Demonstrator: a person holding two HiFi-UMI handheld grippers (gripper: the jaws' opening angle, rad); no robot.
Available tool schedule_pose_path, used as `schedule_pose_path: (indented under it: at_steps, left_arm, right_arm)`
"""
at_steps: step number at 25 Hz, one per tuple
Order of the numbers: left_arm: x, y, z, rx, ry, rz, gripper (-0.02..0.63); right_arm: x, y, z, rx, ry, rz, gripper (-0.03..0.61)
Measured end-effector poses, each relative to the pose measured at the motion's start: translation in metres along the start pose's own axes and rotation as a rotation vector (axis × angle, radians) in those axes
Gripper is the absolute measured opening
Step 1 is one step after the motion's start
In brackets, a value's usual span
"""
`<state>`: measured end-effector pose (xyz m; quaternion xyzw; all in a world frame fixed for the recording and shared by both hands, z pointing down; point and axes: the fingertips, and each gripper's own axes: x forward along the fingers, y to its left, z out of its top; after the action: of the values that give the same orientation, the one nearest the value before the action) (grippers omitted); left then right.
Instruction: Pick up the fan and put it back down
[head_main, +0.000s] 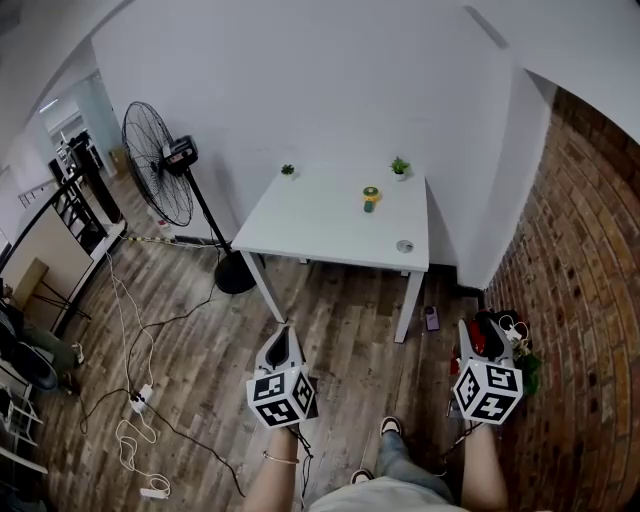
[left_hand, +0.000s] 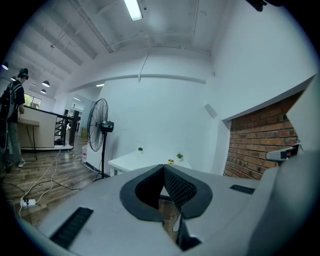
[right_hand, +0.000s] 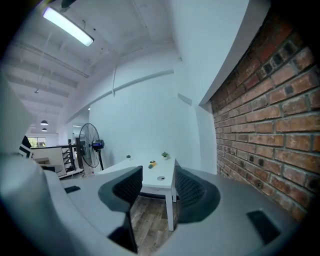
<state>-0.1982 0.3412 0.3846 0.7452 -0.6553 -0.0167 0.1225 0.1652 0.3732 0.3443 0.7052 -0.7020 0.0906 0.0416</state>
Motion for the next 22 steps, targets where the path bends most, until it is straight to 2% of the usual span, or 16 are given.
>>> schedule_pose_path:
  at_steps: [9, 22]
  left_arm:
    - [0.092, -0.034, 0.011, 0.008, 0.009, -0.003, 0.011]
    - [0.212, -0.066, 0.027, 0.02, 0.003, 0.048, 0.011]
  right_arm:
    - [0.086, -0.041, 0.02, 0.02, 0.011, 0.007, 0.202]
    - [0.215, -0.086, 0.041, 0.043, 0.037, 0.063, 0.202]
